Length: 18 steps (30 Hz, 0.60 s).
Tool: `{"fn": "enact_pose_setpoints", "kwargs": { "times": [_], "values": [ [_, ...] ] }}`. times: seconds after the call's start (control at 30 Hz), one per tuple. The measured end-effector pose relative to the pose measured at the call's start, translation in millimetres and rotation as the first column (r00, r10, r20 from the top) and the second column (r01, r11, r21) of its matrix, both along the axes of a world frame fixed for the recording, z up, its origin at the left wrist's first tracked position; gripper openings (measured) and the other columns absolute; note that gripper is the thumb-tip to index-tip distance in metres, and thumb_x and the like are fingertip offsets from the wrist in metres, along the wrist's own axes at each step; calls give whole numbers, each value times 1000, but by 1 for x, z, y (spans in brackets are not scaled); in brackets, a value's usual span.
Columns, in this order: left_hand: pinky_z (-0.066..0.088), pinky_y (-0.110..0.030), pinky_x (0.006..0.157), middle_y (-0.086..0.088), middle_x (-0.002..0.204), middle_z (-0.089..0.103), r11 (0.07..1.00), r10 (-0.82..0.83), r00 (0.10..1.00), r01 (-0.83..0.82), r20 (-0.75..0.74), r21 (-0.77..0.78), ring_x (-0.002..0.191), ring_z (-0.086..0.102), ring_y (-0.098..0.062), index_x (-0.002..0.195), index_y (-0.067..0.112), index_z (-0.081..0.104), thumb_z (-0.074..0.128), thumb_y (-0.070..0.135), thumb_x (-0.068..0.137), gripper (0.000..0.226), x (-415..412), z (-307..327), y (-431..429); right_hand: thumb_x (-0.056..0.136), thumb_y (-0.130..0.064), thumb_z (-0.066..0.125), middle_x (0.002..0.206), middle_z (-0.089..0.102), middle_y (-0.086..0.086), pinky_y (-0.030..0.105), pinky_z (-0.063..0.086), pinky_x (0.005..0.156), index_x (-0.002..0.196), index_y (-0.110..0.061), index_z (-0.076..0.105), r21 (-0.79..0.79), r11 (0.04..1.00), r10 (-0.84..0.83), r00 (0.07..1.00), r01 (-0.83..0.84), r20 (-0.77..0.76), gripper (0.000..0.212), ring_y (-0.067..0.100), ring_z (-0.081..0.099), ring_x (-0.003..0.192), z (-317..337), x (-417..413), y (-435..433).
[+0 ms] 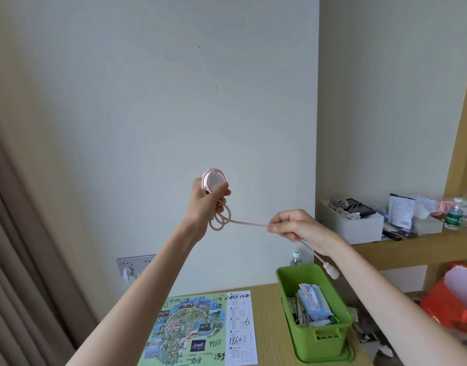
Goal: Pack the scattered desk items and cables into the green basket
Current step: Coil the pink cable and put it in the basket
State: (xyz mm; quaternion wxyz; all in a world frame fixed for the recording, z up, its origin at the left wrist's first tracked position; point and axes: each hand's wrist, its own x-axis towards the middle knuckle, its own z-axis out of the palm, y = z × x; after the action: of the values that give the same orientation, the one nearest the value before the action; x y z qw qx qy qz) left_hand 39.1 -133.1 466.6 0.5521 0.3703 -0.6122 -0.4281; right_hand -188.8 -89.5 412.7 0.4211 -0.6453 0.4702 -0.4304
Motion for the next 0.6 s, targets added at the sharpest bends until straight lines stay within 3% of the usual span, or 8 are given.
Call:
{"fn": "enact_pose_setpoints", "kwargs": {
  "times": [0.2,0.3,0.4,0.5,0.6],
  "values": [
    [40,-20,48,-8,87,64,993,-107,964,92,245,70,62,49,-12,120,5,42,66,26,90,44,1,-12,0,83,-19,74,73,63,1,15,29,48,87,-11,74,-113,994,5,998,-13,-69,9,6,40,54,22,-2,6],
    [40,-20,49,-8,86,62,962,-274,875,251,400,108,61,49,-11,110,4,50,63,42,90,46,-4,-15,8,83,-15,74,72,65,4,15,29,47,90,-6,75,-180,983,7,996,-23,-86,11,11,41,60,31,9,7],
    [40,-21,50,-9,88,60,916,-400,796,356,454,183,63,49,-11,113,1,48,63,50,87,58,-12,-19,20,83,-9,73,59,61,-3,13,28,45,88,-2,75,-246,969,-12,995,-11,-95,8,5,37,49,34,18,6],
    [39,-23,51,-7,86,57,903,-430,753,359,498,236,64,50,-12,115,4,42,76,40,80,60,-18,-23,26,80,-5,75,48,57,-13,11,30,45,80,-1,73,-311,951,-42,991,1,-128,5,0,39,42,32,24,4],
    [39,-25,53,-5,90,49,908,-418,747,321,517,270,64,49,-13,118,8,38,77,18,79,56,-22,-26,28,76,-11,80,56,61,-12,17,35,52,75,-10,68,-355,934,-87,988,36,-128,13,1,44,50,26,29,2]
  ]
}}
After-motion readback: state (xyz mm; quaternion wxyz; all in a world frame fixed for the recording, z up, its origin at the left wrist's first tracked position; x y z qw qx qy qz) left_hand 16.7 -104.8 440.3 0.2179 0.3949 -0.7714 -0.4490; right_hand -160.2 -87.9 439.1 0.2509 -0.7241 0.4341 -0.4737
